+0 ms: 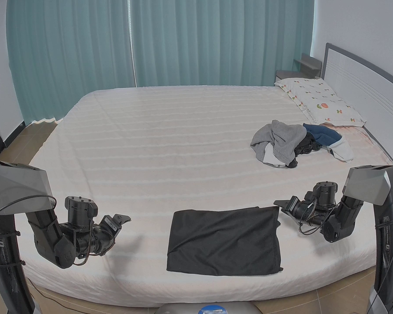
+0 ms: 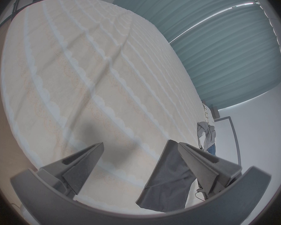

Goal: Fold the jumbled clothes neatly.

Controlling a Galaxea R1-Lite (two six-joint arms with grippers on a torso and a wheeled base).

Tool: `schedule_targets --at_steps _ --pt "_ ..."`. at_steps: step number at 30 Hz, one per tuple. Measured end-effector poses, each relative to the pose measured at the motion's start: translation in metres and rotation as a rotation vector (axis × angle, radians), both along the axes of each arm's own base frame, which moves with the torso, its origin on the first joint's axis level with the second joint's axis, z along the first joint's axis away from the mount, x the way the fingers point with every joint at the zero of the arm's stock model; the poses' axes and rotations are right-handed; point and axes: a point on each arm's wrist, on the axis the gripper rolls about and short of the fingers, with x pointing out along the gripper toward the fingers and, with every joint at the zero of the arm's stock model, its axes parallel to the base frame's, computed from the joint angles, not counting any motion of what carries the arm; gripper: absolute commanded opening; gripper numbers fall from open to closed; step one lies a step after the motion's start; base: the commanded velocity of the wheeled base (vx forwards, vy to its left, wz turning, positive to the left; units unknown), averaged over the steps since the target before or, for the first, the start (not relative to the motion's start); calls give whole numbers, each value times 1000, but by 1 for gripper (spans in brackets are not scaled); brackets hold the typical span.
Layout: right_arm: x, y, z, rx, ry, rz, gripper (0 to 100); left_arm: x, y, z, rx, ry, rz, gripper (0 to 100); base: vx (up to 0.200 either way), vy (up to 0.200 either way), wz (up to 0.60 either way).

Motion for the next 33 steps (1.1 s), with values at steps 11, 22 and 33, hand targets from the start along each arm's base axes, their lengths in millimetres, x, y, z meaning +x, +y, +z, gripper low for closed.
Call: schedule_targets --at_steps 11,22,33 --pt "-39 9 13 -36 59 81 100 0 0 0 0 -1 0 100 -55 0 0" --pt "-76 41 25 -125 103 224 100 0 0 0 3 -2 6 100 -109 0 0" --pt "-99 42 12 -172 161 234 100 1 0 0 7 -3 10 100 0 0 0"
